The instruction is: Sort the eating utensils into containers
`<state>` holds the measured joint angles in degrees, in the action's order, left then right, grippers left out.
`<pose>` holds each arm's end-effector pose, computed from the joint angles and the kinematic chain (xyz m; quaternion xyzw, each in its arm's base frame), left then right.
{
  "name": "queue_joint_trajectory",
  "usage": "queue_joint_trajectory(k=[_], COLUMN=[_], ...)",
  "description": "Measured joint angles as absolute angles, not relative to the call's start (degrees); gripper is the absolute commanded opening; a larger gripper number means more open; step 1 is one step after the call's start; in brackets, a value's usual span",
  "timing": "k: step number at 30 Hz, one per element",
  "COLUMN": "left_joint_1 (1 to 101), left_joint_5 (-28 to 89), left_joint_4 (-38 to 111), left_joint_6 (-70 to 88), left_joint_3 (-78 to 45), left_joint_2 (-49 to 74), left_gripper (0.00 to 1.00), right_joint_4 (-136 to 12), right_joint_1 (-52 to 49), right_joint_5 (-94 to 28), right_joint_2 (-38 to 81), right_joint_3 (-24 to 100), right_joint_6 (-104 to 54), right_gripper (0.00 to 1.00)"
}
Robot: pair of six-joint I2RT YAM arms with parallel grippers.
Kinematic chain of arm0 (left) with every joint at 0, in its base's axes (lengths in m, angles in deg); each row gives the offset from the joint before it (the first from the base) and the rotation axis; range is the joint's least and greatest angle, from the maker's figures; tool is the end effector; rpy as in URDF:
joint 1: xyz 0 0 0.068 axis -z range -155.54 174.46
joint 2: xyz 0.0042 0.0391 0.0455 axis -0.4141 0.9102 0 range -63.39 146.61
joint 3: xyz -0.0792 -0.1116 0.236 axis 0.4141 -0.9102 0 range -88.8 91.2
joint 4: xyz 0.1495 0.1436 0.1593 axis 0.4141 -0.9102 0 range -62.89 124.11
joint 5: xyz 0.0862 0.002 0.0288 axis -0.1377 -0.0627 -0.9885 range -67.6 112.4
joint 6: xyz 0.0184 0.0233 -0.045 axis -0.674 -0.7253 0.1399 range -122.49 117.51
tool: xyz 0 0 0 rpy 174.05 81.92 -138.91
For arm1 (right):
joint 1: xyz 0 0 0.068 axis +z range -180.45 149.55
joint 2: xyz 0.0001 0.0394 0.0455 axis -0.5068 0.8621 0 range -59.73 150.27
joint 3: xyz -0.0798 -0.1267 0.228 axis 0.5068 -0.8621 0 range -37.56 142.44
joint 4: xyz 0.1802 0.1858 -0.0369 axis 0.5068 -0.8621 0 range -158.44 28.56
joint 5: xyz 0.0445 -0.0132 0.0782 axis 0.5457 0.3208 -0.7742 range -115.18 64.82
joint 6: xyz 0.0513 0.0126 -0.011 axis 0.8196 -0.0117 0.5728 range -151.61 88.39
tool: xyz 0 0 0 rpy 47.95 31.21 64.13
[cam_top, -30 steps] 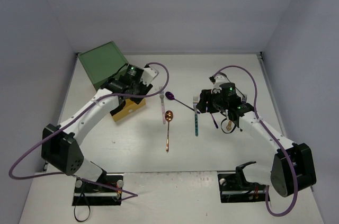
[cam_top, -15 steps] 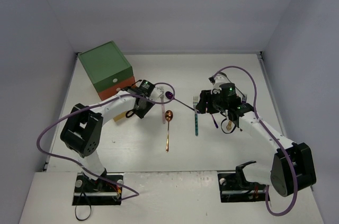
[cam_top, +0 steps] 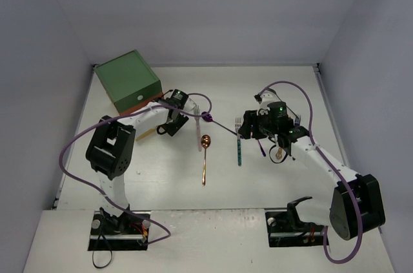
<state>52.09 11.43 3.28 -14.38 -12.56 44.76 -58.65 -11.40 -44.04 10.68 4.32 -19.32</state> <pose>0.3502 -0.1756 0.1889 0.3058 0.9181 0.0599 0.2451 0.2538 0.0999 0.2511 -0.1363 0.8288 0.2753 0.4677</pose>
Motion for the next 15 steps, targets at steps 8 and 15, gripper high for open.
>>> queue_joint_trajectory(k=[8,15], left_joint_1=[50.1,50.3], left_joint_5=[8.3,7.0], left_joint_4=[4.3,4.4], left_joint_6=[-15.9,-16.6], left_joint_3=[-11.3,-9.0], left_joint_2=[45.8,46.8], left_gripper=[0.57,0.58], right_joint_4=[-58.7,-58.7], right_joint_1=[-11.4,-11.4], right_joint_5=[-44.1,-44.1], right_joint_2=[10.7,10.7], right_joint_3=[4.3,4.3], right_joint_6=[-19.3,-19.3], right_gripper=[0.53,0.53])
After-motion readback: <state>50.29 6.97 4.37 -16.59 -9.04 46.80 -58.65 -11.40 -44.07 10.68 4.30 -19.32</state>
